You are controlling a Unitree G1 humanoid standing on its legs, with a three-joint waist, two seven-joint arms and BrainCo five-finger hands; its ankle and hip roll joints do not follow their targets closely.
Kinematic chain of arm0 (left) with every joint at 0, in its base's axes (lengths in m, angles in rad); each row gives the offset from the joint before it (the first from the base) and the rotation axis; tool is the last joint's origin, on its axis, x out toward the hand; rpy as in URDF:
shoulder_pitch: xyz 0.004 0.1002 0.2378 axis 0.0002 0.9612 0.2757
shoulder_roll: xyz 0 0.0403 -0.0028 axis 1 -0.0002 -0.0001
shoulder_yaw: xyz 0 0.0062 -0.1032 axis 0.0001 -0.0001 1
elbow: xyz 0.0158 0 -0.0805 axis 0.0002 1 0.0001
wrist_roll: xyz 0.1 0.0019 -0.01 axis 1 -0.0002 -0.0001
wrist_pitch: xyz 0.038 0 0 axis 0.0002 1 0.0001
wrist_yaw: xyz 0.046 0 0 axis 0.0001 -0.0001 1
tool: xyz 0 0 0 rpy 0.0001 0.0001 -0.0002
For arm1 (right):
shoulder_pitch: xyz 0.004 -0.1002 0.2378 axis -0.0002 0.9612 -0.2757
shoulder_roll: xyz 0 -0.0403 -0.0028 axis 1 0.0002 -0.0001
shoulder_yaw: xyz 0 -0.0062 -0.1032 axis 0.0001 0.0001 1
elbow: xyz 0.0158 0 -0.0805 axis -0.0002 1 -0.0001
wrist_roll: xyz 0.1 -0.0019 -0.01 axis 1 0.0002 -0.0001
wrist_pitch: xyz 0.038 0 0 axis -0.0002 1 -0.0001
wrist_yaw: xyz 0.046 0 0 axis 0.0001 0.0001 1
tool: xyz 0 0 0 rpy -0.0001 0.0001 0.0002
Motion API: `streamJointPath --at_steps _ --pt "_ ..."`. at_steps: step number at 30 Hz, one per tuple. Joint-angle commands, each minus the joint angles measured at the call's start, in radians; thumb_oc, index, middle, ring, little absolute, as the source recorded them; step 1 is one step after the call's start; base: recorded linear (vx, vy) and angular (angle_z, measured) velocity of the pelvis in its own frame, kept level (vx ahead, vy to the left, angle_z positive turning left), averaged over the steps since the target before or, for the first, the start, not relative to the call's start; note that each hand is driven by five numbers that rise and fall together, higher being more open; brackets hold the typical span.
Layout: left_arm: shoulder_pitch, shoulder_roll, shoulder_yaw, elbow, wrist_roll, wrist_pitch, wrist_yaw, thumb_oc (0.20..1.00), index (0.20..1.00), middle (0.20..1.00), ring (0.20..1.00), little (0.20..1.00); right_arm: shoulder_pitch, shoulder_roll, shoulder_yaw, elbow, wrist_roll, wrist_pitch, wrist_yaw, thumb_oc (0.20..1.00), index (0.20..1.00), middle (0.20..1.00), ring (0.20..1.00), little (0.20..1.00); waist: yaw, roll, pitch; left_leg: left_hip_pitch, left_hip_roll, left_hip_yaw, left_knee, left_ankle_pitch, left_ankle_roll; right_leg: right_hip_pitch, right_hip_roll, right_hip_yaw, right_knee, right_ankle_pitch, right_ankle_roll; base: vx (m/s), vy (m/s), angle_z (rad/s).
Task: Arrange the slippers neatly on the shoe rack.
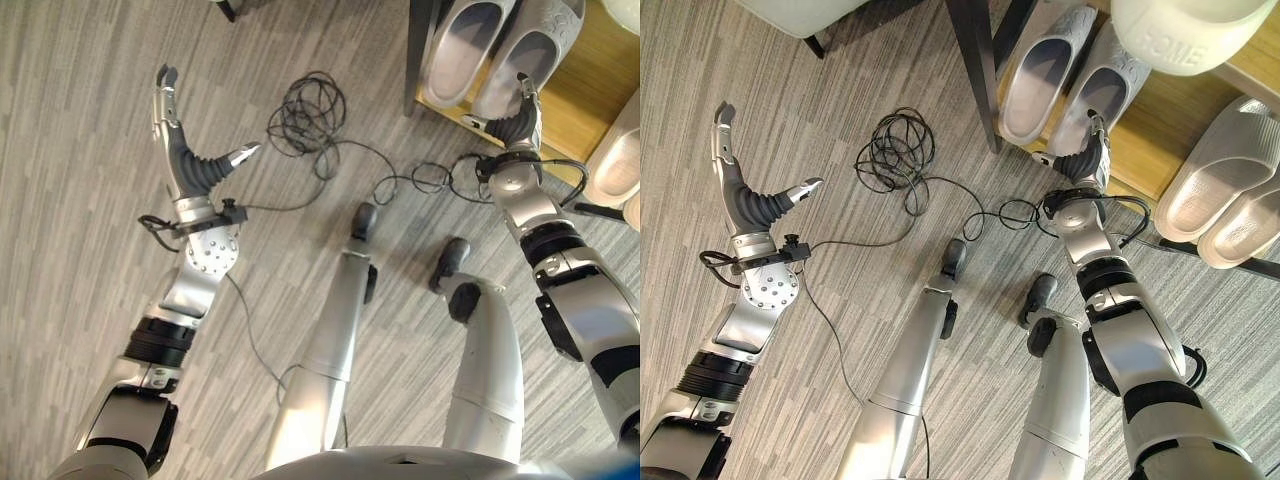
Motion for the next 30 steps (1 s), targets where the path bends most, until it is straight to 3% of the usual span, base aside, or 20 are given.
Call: streamJointPath --at_steps 1,10,24,30 --pt "0.031 0.016 0.067 -0.084 0.014 -0.048 0.004 1.000 1.000 1.000 1.000 1.000 -0.039 0.020 0.031 -0.075 -0.034 -0.024 0.063 1.000 1.000 1.000 1.000 1.000 0.043 -0.013 0.010 0.001 -0.001 -0.002 -0.047 -0.083 0.033 0.038 0.005 0.075 -0.050 -0.031 0.077 0.00 0.000 0.00" --pt "0.035 0.006 0.062 -0.040 0.018 -0.046 0.002 1.000 1.000 1.000 1.000 1.000 0.025 -0.010 0.019 -0.127 -0.079 -0.032 0.063 1.000 1.000 1.000 1.000 1.000 0.031 -0.023 0.010 0.016 0.003 -0.002 -0.048 -0.083 0.033 0.046 0.007 0.078 -0.053 -0.028 0.075 0.00 0.000 0.00" --pt "0.056 -0.017 0.009 0.057 0.045 -0.038 0.039 1.000 1.000 1.000 1.000 1.000 0.225 -0.022 -0.138 -0.212 -0.129 -0.063 -0.128 1.000 1.000 1.000 1.000 1.000 -0.008 -0.004 0.038 0.090 0.023 0.017 -0.080 -0.074 0.030 0.109 0.011 0.085 -0.083 -0.016 0.076 -0.02 0.003 -0.01" --pt "0.074 -0.013 0.034 0.051 0.049 -0.029 0.045 1.000 1.000 1.000 1.000 1.000 0.279 -0.028 -0.172 -0.267 -0.129 -0.065 -0.145 1.000 1.000 1.000 1.000 1.000 -0.019 0.003 0.046 0.110 0.026 0.022 -0.084 -0.070 0.029 0.125 0.013 0.092 -0.091 -0.011 0.073 -0.01 0.001 -0.01"
